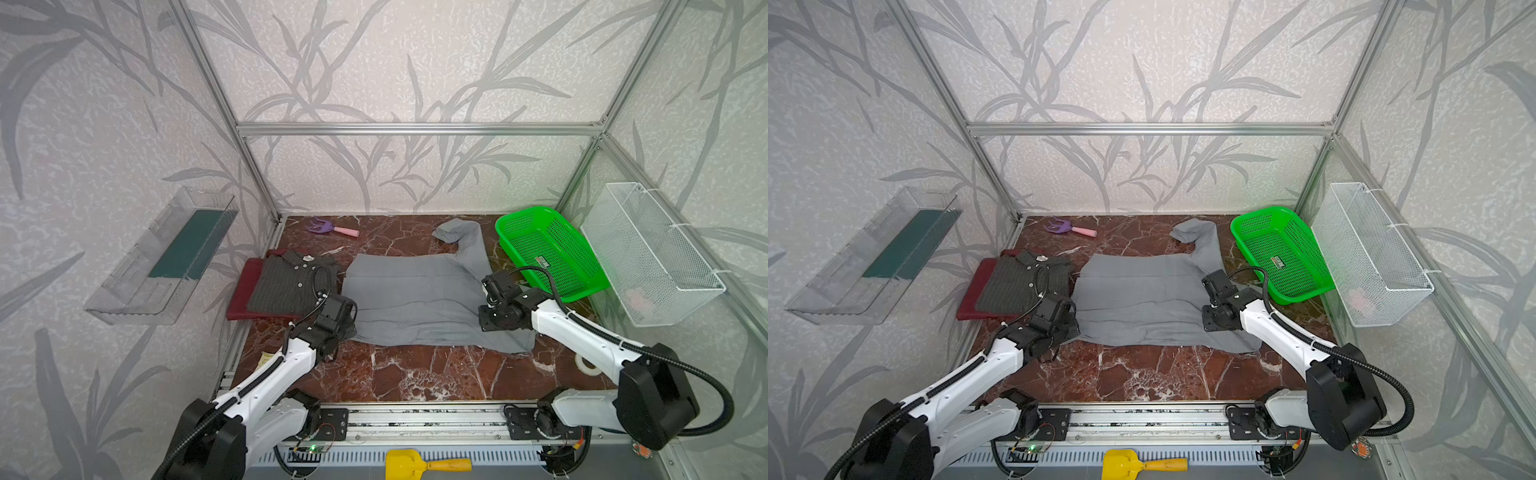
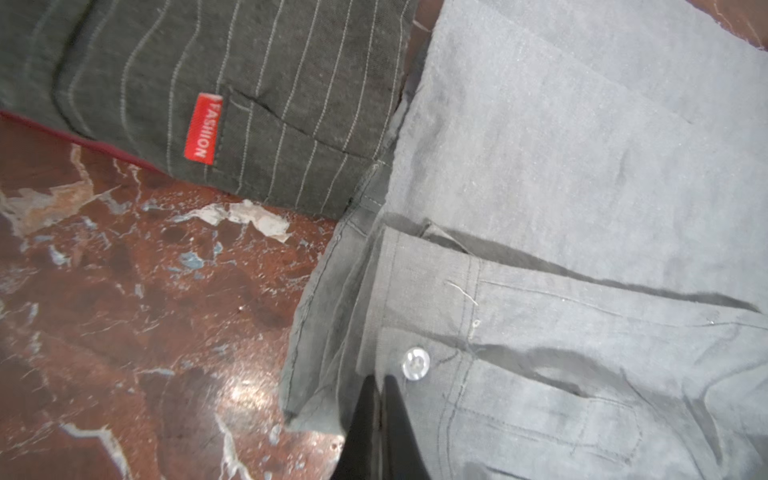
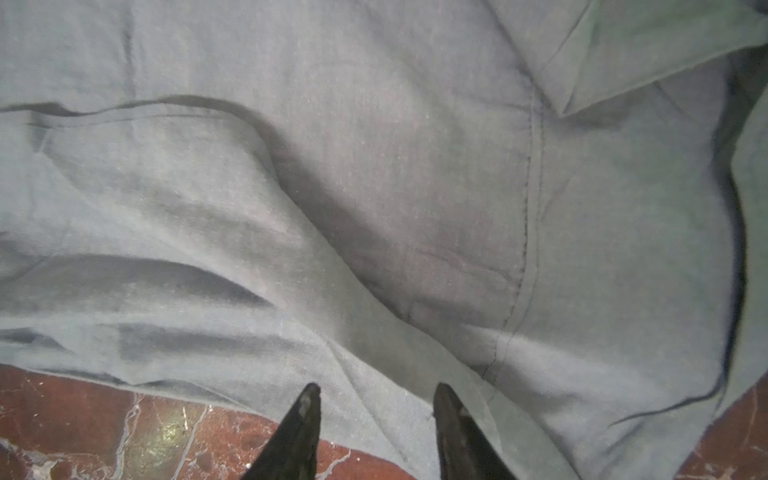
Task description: Fold and stack the long sleeve shirts
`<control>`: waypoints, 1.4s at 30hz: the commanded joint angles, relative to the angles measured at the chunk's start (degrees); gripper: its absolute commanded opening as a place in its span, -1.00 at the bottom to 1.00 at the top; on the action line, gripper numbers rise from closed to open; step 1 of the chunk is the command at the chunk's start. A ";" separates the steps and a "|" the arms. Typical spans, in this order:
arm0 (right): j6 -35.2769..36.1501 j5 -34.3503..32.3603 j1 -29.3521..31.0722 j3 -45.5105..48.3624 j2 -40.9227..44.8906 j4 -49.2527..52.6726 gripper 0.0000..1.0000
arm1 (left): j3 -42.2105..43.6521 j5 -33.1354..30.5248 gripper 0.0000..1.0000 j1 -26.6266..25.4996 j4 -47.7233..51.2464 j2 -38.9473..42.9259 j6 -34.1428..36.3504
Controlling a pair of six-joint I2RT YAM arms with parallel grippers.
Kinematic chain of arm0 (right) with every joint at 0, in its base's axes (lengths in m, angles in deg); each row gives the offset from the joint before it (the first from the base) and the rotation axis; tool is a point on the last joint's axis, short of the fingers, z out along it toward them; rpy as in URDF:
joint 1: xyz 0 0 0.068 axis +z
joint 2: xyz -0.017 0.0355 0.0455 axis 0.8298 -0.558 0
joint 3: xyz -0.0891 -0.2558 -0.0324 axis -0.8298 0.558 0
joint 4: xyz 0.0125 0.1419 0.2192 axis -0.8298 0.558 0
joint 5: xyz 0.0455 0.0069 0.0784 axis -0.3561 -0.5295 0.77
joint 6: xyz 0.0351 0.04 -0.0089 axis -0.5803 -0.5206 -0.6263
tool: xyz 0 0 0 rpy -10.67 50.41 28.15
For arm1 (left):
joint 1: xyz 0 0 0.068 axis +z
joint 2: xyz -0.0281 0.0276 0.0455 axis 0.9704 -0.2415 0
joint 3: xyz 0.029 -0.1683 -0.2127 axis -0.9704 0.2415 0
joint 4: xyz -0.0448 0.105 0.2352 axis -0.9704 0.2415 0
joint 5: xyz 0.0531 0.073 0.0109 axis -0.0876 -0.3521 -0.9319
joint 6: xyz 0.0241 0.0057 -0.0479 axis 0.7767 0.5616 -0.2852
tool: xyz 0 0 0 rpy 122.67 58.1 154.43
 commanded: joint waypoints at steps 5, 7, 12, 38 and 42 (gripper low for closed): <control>3.18 6.53 0.11 -2.64 2.73 5.01 -0.08 | -3.21 0.85 -1.00 0.51 -3.16 -7.49 -0.42; 3.41 8.81 0.33 -1.51 3.00 4.28 -0.08 | -2.56 0.15 -1.00 0.51 -1.90 -9.15 -1.65; 3.76 9.62 0.53 -0.25 -0.71 2.92 -0.09 | -0.75 -1.68 -0.71 0.53 -2.97 -7.33 -2.28; -1.69 -5.03 -3.90 -3.43 -17.09 3.78 -0.13 | -1.18 -5.42 0.08 0.78 2.65 -9.91 -6.06; -2.44 -7.80 -4.30 -3.45 -17.98 5.19 -0.13 | 0.33 -6.85 0.10 0.77 2.30 -9.29 -7.73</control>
